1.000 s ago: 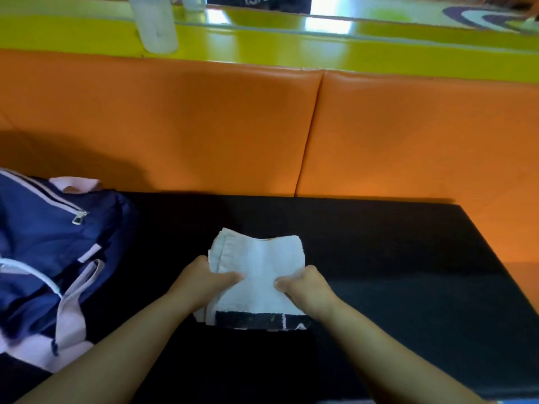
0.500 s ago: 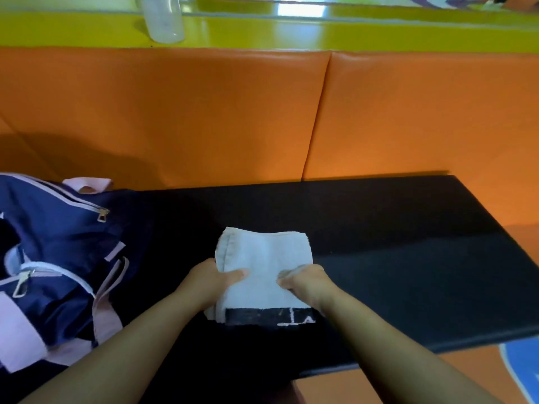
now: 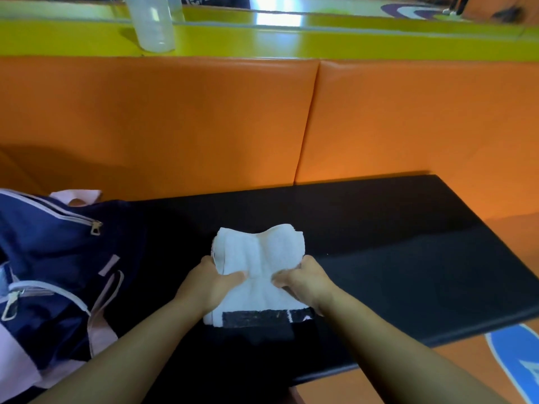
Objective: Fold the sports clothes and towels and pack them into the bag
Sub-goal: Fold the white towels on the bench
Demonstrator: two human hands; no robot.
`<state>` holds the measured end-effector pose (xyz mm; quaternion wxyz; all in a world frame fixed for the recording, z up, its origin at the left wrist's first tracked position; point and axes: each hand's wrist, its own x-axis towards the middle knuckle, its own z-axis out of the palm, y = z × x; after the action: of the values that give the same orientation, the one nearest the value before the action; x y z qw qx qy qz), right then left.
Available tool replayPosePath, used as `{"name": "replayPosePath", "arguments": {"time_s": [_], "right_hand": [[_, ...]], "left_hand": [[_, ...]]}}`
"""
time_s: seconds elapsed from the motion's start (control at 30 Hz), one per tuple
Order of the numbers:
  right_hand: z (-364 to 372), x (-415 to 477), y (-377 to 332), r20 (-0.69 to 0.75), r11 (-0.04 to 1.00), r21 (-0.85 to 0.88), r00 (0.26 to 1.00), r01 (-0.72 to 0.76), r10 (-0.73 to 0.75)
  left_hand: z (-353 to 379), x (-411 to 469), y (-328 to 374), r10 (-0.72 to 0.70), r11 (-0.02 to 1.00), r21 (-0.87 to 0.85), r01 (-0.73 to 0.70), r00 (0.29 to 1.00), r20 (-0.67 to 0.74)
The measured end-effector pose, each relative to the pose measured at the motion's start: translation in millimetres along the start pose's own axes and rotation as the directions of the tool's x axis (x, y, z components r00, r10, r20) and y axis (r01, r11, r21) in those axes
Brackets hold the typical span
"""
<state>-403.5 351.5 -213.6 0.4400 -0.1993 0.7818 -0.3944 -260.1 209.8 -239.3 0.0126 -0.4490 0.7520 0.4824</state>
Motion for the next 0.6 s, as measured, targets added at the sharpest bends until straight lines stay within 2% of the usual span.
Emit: {"name": "replayPosePath", "arguments": {"time_s": [0.07,0.17,0.23,0.3,0.37,0.43,0.47,0.5,0.6], "right_hand": [[6,4,-9,-0.076,0.992,-0.123,0.997,0.005,-0.014],[22,2,-26,-0.208,0.919,-0.393,0.975,-0.016,-0.072],[30,-2,-39,-0.257,0.905,-0.424,0.959,-0.005,-0.116],[34,-2,-46,-0.236,0.915,-0.403,0.965,0.006,-0.11],[34,-1,-50,-0.185,0.929,-0.37,0.98,0.004,-0.078],[33,-2,-51,-0.16,0.93,-0.368,0.984,0.017,-0.082],[32,-3,-51,-0.143,0.926,-0.375,0.985,0.034,-0.094],[32,-3,-52,-0.122,0.923,-0.382,0.987,0.048,-0.101],[34,-8,-57,-0.074,0.892,-0.446,0.99,0.072,-0.116]], "left_hand": [[-1,-2,7,-0.001,0.997,0.08,0.007,0.997,-0.077],[-2,-6,25,0.077,0.958,0.285,-0.023,0.981,-0.18],[-7,-10,38,0.09,0.93,0.366,-0.005,0.972,-0.216],[-15,-7,43,0.073,0.921,0.389,0.011,0.977,-0.2],[-24,-2,40,0.01,0.971,0.239,0.015,0.995,-0.102],[-32,-4,39,-0.008,0.997,-0.071,0.01,0.999,0.031],[-34,-6,40,0.007,0.986,-0.169,0.004,0.998,0.066],[-37,-8,42,0.032,0.979,-0.202,-0.015,0.996,0.082],[-44,-11,48,0.103,0.984,-0.148,-0.093,0.993,0.055]]}}
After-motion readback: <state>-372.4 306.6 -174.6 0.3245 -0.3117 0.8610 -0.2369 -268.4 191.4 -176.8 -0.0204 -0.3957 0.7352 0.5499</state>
